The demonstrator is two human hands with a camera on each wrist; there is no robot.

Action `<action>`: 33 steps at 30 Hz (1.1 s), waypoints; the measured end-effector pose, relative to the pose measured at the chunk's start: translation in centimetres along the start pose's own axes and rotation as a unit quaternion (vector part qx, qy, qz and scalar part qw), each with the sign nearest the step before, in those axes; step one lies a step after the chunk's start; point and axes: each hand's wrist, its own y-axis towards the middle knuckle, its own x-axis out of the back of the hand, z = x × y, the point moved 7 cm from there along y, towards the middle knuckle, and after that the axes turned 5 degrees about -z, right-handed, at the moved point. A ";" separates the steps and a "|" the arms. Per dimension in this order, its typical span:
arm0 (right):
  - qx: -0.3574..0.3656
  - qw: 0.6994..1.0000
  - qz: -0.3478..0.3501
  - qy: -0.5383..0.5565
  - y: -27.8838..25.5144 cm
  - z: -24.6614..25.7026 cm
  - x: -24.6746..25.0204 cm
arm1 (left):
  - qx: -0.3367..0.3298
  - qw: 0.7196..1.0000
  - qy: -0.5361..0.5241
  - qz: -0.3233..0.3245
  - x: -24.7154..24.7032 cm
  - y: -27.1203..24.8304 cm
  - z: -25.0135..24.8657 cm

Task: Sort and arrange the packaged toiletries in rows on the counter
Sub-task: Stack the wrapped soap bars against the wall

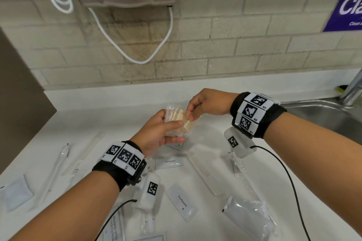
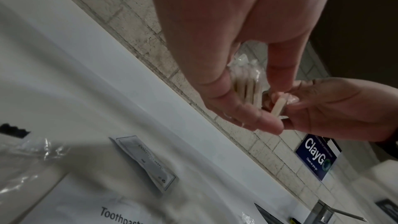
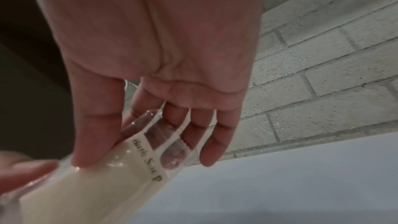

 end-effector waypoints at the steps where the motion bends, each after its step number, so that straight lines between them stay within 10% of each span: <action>1: 0.005 1.000 -0.004 0.000 0.1 0.1 0.0 | 0.000 1.000 -0.001 0.006 -0.1 0.0 0.0; 15: 0.021 0.990 -0.116 0.076 1.1 -0.9 0.5 | -0.028 0.998 0.056 -0.006 -0.5 1.3 0.5; 20: 0.026 0.998 -0.054 -0.002 1.6 -1.7 0.5 | -0.030 0.990 0.138 -0.016 -0.3 2.8 -0.8; 33: -0.037 0.976 -0.080 -0.201 8.5 -9.2 2.6 | -0.076 0.868 0.490 -0.004 -2.2 14.9 -2.1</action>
